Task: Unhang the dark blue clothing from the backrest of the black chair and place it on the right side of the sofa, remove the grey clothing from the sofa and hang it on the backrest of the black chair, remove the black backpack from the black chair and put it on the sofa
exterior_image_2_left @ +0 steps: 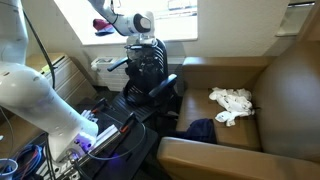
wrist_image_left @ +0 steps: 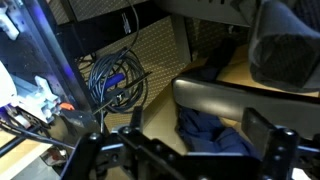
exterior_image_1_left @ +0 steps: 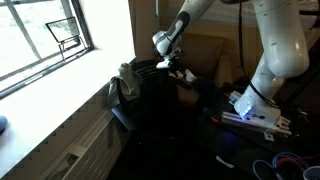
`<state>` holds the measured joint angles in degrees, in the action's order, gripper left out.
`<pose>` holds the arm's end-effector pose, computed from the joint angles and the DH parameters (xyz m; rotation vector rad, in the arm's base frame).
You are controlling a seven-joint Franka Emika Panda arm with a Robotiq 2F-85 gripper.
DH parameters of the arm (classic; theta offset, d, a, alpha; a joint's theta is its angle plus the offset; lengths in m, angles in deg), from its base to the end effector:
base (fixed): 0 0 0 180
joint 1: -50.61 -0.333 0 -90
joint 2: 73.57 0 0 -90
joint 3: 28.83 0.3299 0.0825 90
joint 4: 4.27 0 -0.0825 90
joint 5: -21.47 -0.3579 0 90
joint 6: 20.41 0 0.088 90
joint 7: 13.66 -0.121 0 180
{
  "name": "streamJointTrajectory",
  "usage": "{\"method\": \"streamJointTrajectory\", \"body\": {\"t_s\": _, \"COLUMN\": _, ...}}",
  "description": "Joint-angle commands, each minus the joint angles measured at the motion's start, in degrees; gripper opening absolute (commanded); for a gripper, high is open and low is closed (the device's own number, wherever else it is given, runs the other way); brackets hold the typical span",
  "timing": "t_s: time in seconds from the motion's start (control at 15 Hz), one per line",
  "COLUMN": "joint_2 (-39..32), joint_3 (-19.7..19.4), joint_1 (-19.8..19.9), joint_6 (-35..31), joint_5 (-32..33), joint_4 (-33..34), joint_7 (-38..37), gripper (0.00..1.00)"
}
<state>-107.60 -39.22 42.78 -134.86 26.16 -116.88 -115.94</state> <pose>0.5299 -0.0308 0.1631 1.6386 -2.0084 -0.3027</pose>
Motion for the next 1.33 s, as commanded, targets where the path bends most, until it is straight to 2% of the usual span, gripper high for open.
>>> {"method": "streamJointTrajectory", "body": {"t_s": 0.0, "joint_2": -0.2, "joint_3": 0.9, "joint_1": 1.0, "joint_6": -0.4, "joint_5": 0.3, "joint_4": 0.1, "joint_7": -2.1, "gripper": 1.00}}
{"method": "streamJointTrajectory", "body": {"t_s": 0.07, "joint_2": -0.3, "joint_3": 0.9, "joint_1": 1.1, "joint_6": -0.5, "joint_5": 0.1, "joint_4": 0.1, "joint_7": -3.0, "gripper": 1.00}}
{"method": "streamJointTrajectory", "body": {"t_s": 0.47, "joint_2": 0.3, "joint_3": -0.8, "joint_1": -4.0, "joint_6": -18.3, "joint_5": 9.8, "joint_4": -3.0, "joint_7": -13.6, "gripper": 1.00}}
{"method": "streamJointTrajectory", "body": {"t_s": 0.67, "joint_2": 0.3, "joint_3": 0.0, "joint_1": -4.7, "joint_6": -24.1, "joint_5": 11.5, "joint_4": -3.9, "joint_7": -16.3, "gripper": 1.00}}
{"method": "streamJointTrajectory", "body": {"t_s": 0.73, "joint_2": -0.4, "joint_3": 0.3, "joint_1": -4.1, "joint_6": -20.4, "joint_5": 10.5, "joint_4": -2.0, "joint_7": -15.1, "gripper": 1.00}}
{"method": "streamJointTrajectory", "body": {"t_s": 0.93, "joint_2": -0.4, "joint_3": 0.4, "joint_1": -4.4, "joint_6": -20.6, "joint_5": 10.6, "joint_4": -2.0, "joint_7": -15.4, "gripper": 1.00}}
{"method": "streamJointTrajectory", "body": {"t_s": 1.0, "joint_2": 0.1, "joint_3": 3.4, "joint_1": -1.1, "joint_6": -21.1, "joint_5": 6.8, "joint_4": -2.3, "joint_7": -9.4, "gripper": 1.00}}
{"method": "streamJointTrajectory", "body": {"t_s": 1.27, "joint_2": -3.6, "joint_3": 8.7, "joint_1": 4.9, "joint_6": -20.4, "joint_5": -4.4, "joint_4": 0.4, "joint_7": 5.2, "gripper": 1.00}}
